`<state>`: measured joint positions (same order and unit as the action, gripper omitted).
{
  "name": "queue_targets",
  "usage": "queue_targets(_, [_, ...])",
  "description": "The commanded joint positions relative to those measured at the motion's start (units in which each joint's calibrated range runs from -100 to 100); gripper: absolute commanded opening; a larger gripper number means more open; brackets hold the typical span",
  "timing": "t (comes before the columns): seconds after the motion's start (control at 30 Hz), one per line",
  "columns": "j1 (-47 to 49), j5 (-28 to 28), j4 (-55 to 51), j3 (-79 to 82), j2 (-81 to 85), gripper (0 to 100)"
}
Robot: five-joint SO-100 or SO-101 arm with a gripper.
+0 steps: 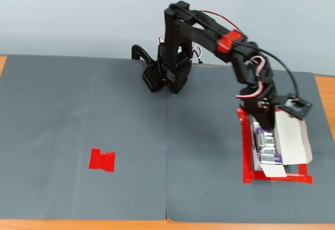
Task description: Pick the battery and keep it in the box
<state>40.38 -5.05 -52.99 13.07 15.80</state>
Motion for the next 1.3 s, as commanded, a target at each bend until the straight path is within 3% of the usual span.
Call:
queue_targets(0.0, [-4.17,0.18,0.74,3.26,8.4,4])
queue_targets(0.8, [-33.48,0.24,1.17,49.12,55.12,4])
queue_targets(1.07, [-38.11,-0.28,12.02,70.29,71.14,4])
queue_targets(1.27, [-37.96,0.03,12.71,79.61,80.04,4])
